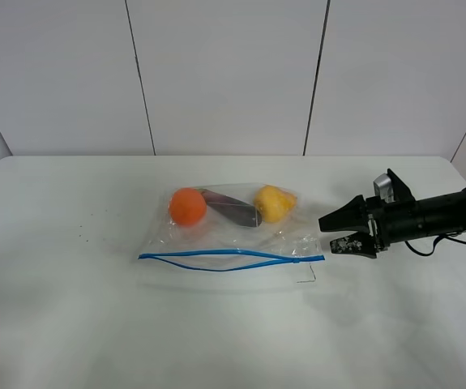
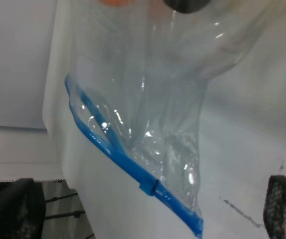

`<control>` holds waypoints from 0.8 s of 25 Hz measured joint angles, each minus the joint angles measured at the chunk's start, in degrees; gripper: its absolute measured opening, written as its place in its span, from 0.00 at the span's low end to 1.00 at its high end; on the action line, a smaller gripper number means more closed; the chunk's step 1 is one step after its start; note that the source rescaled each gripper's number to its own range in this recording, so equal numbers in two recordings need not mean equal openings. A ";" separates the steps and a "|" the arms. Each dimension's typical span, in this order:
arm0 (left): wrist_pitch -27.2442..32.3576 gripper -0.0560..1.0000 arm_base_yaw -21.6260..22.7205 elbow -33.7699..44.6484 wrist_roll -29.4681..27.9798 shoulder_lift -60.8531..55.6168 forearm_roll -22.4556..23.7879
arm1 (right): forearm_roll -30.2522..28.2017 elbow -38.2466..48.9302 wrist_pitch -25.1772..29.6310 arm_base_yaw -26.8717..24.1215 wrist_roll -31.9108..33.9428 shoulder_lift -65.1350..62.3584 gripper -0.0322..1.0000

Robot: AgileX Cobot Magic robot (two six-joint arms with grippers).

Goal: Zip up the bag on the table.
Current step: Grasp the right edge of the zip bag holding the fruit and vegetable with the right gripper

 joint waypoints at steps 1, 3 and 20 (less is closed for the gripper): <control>0.00 1.00 0.00 0.00 0.00 0.00 0.00 | 0.13 0.00 0.00 0.04 -0.94 0.18 1.00; 0.00 1.00 0.00 0.00 0.00 0.00 0.00 | 0.21 -0.06 0.12 0.12 -2.13 0.23 1.00; 0.00 1.00 0.00 0.00 0.00 0.00 0.00 | 0.69 -0.18 -7.55 7.70 1.97 0.25 1.00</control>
